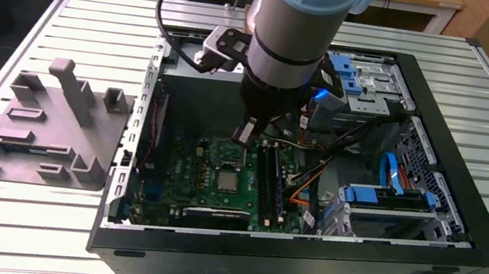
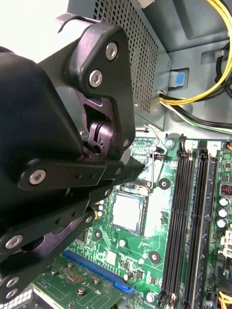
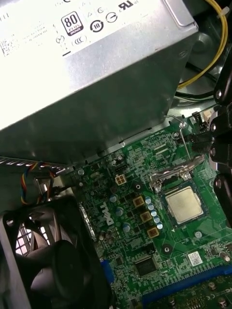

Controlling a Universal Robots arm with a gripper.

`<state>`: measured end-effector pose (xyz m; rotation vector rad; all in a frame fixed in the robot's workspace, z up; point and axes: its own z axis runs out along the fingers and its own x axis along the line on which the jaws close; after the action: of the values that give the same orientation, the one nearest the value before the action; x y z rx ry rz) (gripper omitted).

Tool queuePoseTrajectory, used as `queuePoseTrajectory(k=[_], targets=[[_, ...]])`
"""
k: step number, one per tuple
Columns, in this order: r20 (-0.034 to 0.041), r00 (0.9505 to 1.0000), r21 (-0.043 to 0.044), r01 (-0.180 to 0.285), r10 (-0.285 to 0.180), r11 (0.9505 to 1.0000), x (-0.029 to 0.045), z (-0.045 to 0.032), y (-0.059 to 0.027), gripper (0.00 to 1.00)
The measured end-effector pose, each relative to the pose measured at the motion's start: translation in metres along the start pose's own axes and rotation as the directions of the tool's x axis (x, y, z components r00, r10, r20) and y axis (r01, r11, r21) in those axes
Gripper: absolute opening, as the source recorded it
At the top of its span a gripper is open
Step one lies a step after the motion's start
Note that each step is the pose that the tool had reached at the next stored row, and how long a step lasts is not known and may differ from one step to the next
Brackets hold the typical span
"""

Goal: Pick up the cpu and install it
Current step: 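Close the cpu cover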

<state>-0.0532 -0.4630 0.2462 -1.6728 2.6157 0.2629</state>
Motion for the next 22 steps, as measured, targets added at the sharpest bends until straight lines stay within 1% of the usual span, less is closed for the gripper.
queuePoseTrajectory(k=[10, 17, 22], targets=[[-0.0016, 1.0000, -0.0006, 0.007, -0.007, 1.0000, 0.0037, -0.0006, -0.0016, 0.11], [-0.0119, 0.9999, 0.0036, 0.010, -0.010, 0.9999, 0.0053, -0.0008, -0.0020, 0.11], [-0.0164, 0.9998, 0.0055, 0.011, -0.011, 0.9999, 0.0075, -0.0008, -0.0031, 0.11]])
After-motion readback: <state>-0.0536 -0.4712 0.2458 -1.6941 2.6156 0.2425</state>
